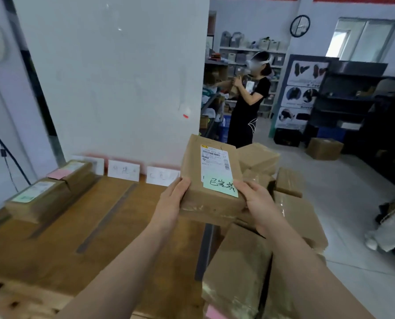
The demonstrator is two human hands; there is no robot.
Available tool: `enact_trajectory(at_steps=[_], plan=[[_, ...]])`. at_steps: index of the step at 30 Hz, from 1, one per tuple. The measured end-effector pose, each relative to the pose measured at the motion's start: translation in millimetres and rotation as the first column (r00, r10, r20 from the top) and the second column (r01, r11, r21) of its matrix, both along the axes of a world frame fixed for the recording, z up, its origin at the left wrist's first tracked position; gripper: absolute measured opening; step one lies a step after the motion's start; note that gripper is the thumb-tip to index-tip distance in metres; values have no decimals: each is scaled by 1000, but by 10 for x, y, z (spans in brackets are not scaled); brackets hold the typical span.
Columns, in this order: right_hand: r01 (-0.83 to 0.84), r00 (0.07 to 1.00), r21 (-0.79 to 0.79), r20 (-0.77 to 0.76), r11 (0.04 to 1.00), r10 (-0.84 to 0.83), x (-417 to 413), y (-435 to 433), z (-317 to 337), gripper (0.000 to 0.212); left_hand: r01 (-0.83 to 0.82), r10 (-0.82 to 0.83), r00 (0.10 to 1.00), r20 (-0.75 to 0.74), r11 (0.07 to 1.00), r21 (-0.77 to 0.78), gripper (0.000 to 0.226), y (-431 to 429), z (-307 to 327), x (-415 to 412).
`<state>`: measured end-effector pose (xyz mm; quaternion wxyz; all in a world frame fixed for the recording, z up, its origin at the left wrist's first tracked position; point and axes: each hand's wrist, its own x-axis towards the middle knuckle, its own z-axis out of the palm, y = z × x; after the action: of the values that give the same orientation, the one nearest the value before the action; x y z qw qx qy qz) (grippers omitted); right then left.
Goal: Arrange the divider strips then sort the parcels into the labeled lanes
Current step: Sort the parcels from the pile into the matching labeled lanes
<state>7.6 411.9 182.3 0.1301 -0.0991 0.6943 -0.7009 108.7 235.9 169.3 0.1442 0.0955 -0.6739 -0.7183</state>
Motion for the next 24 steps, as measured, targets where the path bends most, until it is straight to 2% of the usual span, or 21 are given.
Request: enact_trajectory(at_steps=[2, 4, 6, 12, 16, 19, 24], plan=[[-14, 1000, 9, 10, 1000, 14, 48, -310, -26, 15, -29, 29, 1000, 10, 1000, -4, 66, -315, -11, 89], [-29, 999, 31, 15, 999, 29, 103, -637, -59, 7, -39, 39, 999, 33, 999, -10, 51, -654, -24, 175], [-36, 999, 56, 35, 998, 34, 168, -975, -93, 12, -37, 42, 995, 89, 998, -51, 34, -1013, -71, 235], [-20, 995, 140, 97, 990, 6, 295, -1866, -314, 17, 17, 16, 967, 255, 992, -128, 48, -1972, -268, 275], [-7, 991, 183, 131, 983, -17, 270, -2280, -509, 8, 80, -35, 948, 316, 988, -130, 35, -2414, -451, 143], [-9, 985, 216, 171, 976, -29, 163, -2523, -646, 7, 84, -30, 945, 326, 984, -154, 35, -2664, -594, -41], [-36, 971, 230, 237, 973, -21, -185, -2876, -881, 21, 47, -4, 932, 362, 993, -110, 34, -2982, -849, -441]])
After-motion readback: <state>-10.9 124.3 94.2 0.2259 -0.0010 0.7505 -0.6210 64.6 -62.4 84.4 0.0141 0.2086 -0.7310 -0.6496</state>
